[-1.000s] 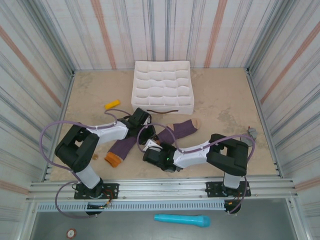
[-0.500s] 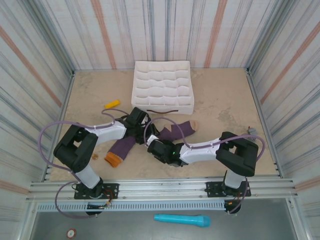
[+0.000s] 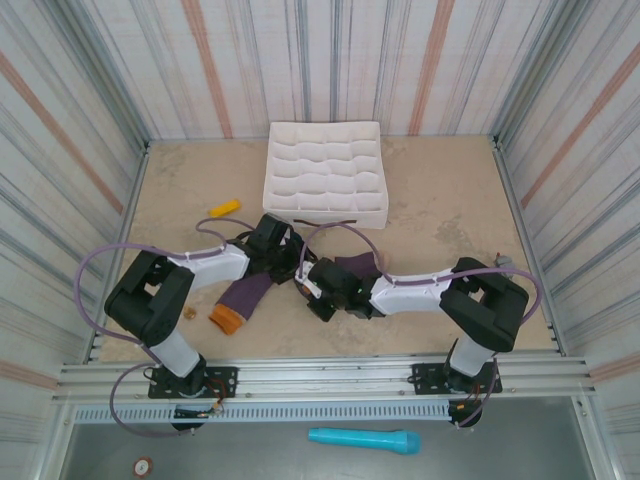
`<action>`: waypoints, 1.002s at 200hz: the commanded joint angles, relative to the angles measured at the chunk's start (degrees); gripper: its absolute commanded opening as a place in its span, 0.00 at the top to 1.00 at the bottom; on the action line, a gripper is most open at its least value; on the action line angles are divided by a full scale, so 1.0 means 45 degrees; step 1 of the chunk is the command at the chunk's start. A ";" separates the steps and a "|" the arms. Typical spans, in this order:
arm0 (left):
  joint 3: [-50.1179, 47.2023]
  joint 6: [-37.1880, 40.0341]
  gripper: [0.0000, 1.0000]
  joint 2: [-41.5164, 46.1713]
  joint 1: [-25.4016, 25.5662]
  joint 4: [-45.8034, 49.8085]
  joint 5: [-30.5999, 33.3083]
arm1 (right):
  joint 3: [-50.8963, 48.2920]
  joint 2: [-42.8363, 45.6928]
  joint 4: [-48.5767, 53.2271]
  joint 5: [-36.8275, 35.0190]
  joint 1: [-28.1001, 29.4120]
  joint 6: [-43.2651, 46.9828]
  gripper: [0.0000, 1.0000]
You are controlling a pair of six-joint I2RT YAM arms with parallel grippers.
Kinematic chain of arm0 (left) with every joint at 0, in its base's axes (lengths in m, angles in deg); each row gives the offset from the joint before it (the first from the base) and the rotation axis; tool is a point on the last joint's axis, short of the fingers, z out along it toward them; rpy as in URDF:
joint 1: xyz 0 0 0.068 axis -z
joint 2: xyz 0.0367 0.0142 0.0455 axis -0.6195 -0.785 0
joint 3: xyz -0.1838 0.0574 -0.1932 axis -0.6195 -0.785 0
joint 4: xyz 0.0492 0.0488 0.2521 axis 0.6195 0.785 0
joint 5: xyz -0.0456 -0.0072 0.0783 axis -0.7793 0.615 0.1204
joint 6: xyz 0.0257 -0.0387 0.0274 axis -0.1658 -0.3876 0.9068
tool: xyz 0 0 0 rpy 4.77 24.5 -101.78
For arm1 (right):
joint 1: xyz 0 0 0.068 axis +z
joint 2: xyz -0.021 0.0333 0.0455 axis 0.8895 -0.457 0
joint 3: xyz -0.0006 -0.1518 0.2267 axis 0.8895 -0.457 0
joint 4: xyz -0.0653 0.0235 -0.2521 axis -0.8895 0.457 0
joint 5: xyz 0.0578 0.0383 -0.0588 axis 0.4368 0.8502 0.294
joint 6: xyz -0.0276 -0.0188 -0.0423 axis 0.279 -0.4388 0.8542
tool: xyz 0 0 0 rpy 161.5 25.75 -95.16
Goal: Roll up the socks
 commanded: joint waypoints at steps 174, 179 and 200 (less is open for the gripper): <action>-0.2174 0.0451 0.25 0.2077 -0.0519 0.1169 0.0022 | -0.0364 -0.0602 0.2956 -0.3076 -0.1348 -0.2962 1.00; -0.2235 0.0426 0.25 0.1978 -0.0574 0.1037 -0.0114 | -0.0384 -0.0589 0.2920 -0.3013 -0.1348 -0.2943 1.00; -0.2532 0.0082 0.26 0.1972 -0.0582 0.0246 -0.0394 | -0.0434 -0.0559 0.2870 -0.2885 -0.1358 -0.2860 1.00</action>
